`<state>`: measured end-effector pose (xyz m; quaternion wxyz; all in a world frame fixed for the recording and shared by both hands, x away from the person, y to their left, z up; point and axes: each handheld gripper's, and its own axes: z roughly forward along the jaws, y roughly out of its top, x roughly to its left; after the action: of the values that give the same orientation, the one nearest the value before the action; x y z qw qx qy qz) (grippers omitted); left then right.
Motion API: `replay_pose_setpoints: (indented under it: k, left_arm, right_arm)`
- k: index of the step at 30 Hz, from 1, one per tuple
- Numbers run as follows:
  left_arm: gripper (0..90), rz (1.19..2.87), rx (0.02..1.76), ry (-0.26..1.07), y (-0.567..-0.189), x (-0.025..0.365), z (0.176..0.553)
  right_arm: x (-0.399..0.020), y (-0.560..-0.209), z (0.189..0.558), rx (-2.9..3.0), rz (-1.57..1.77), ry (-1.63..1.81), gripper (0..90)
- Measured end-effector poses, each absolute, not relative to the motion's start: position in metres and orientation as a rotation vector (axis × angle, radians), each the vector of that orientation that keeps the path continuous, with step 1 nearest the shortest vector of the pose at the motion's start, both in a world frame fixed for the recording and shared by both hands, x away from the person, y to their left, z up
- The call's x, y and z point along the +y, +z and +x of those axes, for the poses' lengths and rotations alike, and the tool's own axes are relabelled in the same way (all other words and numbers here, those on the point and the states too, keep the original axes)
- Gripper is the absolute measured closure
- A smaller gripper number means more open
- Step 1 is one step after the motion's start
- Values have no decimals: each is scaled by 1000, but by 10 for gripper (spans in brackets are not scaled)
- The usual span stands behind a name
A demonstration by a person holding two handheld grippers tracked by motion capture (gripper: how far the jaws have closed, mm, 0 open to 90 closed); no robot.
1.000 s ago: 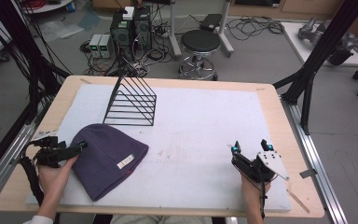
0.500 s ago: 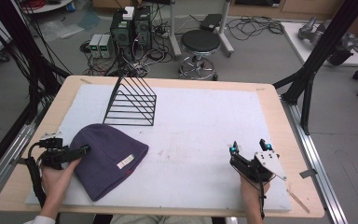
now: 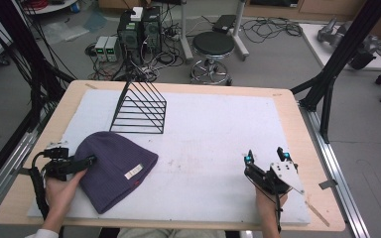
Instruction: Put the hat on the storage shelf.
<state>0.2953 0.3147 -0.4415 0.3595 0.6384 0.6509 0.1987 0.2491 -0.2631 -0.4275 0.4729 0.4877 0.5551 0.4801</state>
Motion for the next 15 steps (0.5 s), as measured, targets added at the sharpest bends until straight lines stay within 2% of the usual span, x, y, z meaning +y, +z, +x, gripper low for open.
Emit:
replay_pose_setpoints:
  k: [3, 8, 11, 15]
  left_arm:
    - [507, 1669, 1628, 480, -442, 314, 295]
    - [716, 1633, 1588, 417, -444, 320, 295]
    - [770, 1636, 1566, 435, -444, 320, 294]
    - [782, 1644, 1536, 466, -443, 318, 293]
  right_arm:
    - [-262, -427, 248, 1357, 1174, 1168, 85]
    - [-261, -428, 249, 1368, 1175, 1165, 85]
    - [-261, -428, 249, 1372, 1175, 1165, 85]
    - [-261, -428, 249, 1373, 1185, 1169, 85]
